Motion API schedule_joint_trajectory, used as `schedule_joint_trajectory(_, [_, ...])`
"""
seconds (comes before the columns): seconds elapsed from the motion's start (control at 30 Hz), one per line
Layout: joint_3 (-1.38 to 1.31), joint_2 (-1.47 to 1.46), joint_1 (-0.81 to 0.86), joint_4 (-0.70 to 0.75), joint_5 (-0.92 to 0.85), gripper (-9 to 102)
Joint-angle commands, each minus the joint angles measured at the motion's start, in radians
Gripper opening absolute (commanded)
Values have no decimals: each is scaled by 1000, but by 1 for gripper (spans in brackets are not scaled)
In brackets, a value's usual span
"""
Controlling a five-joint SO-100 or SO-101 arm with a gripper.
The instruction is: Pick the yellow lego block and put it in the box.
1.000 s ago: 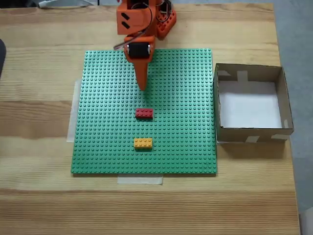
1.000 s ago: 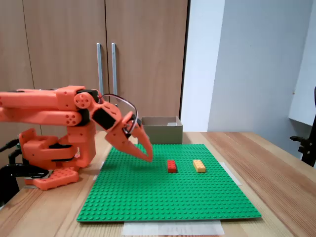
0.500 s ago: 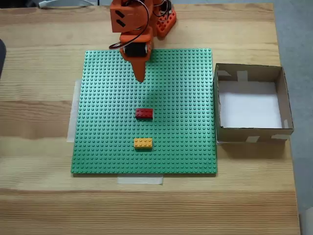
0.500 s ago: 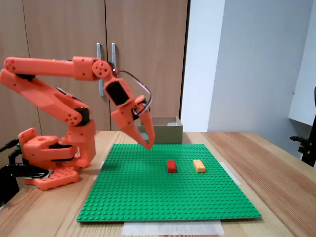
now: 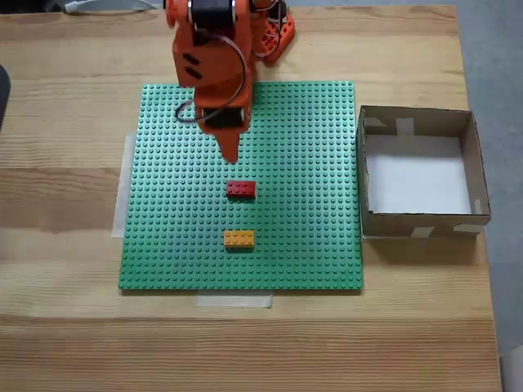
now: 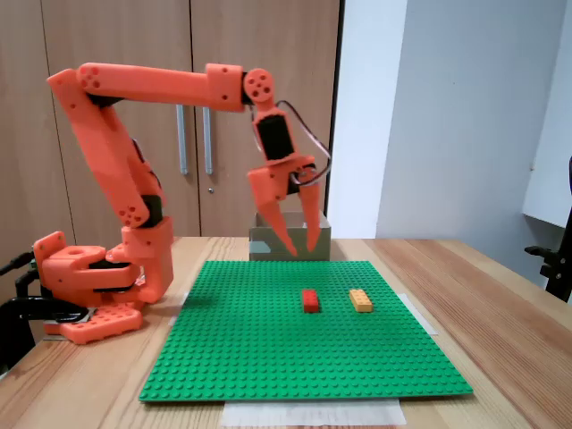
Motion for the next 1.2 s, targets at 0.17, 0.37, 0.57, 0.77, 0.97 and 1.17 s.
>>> schedule_joint_trajectory(0.17, [-310, -319, -5, -8, -11, 20])
schedule_joint_trajectory(0.37, [-522, -494, -20, 25, 11, 27])
schedule_joint_trajectory(0.57, [-683, -609, -38, 66, 41, 32])
schedule_joint_trajectory(0.77, [-804, -713, -57, 126, 40, 29])
schedule_joint_trajectory(0.97, [-838, -785, -71, 153, 26, 28])
schedule_joint_trajectory(1.17, [-801, -804, -67, 127, 29, 27])
